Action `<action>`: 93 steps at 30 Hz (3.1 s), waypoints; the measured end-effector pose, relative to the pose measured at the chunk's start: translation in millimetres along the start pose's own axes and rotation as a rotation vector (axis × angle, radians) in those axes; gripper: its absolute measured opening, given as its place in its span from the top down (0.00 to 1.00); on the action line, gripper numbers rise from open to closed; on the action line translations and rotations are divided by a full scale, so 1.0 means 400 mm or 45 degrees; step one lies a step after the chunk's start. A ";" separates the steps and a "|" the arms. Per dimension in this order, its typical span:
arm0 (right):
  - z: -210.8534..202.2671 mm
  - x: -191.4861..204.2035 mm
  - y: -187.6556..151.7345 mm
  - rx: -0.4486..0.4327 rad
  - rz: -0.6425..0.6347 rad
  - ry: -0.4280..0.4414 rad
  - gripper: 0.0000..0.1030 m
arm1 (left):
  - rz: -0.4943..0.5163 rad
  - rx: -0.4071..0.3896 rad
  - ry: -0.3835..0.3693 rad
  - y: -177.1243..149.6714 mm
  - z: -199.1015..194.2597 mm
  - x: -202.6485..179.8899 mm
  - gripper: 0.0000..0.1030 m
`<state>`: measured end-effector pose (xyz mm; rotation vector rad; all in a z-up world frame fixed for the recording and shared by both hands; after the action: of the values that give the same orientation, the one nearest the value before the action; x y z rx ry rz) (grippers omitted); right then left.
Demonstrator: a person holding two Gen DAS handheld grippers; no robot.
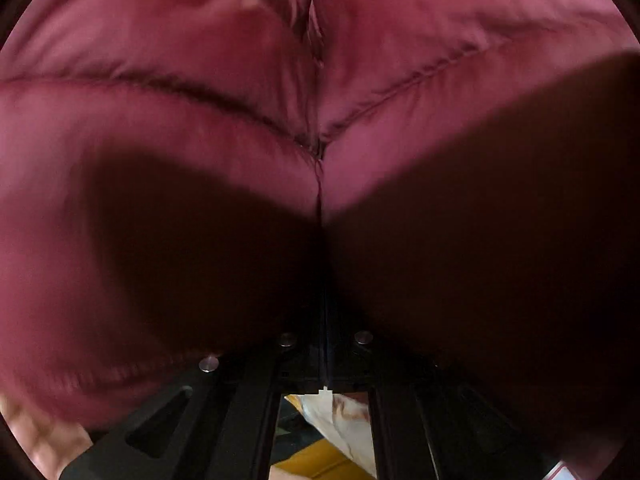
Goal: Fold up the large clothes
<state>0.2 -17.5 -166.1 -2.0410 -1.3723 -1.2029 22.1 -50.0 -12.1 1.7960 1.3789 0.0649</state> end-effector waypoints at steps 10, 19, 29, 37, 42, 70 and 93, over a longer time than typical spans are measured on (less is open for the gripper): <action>-0.463 -0.085 0.052 -0.534 0.093 -0.118 0.98 | 0.084 0.033 -0.004 -0.029 0.075 -0.083 0.93; -0.491 -0.261 0.139 -0.553 0.109 -0.296 0.98 | 0.170 0.092 0.019 -0.078 0.132 -0.157 0.93; -0.526 -0.315 0.143 -0.482 0.169 -0.169 1.00 | 0.282 0.141 0.011 -0.166 0.290 -0.301 0.85; -0.847 -0.370 0.045 -0.657 0.226 -0.191 0.86 | 0.283 0.215 0.134 -0.252 0.390 -0.270 0.85; -0.950 -0.324 0.051 -0.714 0.082 -0.284 0.86 | 0.348 0.186 0.123 -0.266 0.391 -0.293 0.65; -0.494 -0.213 0.334 -0.588 -0.173 -0.589 0.96 | 0.237 0.067 0.410 -0.261 0.185 -0.028 0.25; -0.434 -0.233 0.001 -0.401 -0.463 -0.649 1.00 | 0.314 0.099 0.470 -0.311 0.207 -0.036 0.17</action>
<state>-88.2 -192.7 -147.8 -2.5168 -1.9641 -1.1390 -37.7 -105.8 -138.1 2.0865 1.4148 0.5020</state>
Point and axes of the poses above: each gripper's, at about its wrist camera, not at the fingertips, and z roughly the way its jaws point, x to its left, y to its top, the point moved 7 cm from there along z, roughly the way its jaws point, and after that the axes turned 13 degrees about -x, right-handed, at the moved point
